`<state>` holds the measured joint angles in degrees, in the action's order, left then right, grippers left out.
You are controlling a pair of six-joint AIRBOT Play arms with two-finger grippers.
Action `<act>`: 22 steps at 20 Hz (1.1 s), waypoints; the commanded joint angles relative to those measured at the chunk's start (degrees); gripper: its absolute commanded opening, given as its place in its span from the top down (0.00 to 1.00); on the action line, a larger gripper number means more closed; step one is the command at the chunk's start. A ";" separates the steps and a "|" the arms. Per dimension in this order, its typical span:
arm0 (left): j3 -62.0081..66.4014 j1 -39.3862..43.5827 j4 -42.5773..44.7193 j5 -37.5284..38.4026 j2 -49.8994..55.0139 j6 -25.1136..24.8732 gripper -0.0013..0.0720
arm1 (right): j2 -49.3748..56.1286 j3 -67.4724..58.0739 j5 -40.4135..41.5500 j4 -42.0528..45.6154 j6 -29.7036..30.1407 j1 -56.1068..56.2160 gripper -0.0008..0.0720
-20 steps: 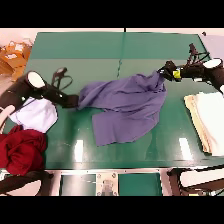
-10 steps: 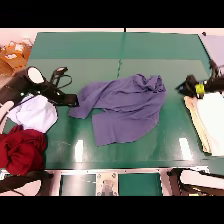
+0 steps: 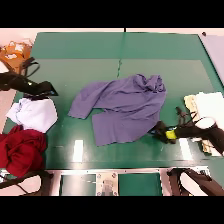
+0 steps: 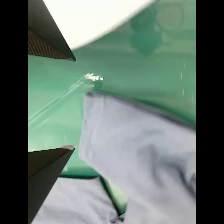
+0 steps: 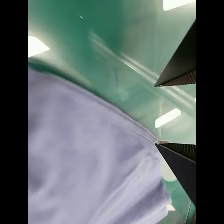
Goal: Fold the shirts.
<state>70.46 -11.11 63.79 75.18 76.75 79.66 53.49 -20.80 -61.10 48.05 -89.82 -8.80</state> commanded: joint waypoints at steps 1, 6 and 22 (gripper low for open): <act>0.20 -5.81 -2.36 3.32 0.04 -0.70 0.17 | 0.28 7.43 15.45 -11.15 -0.55 13.29 0.43; 0.20 -6.86 -3.74 4.33 0.04 -0.68 0.17 | 5.92 4.28 24.09 -15.06 0.55 24.37 0.69; -26.05 7.78 -14.21 -13.20 0.04 -5.11 0.17 | 4.81 -8.28 -0.85 13.35 3.50 -19.74 0.96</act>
<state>51.05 -8.47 52.73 69.73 76.75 76.23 58.35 -28.51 -60.88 61.69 -87.61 -26.00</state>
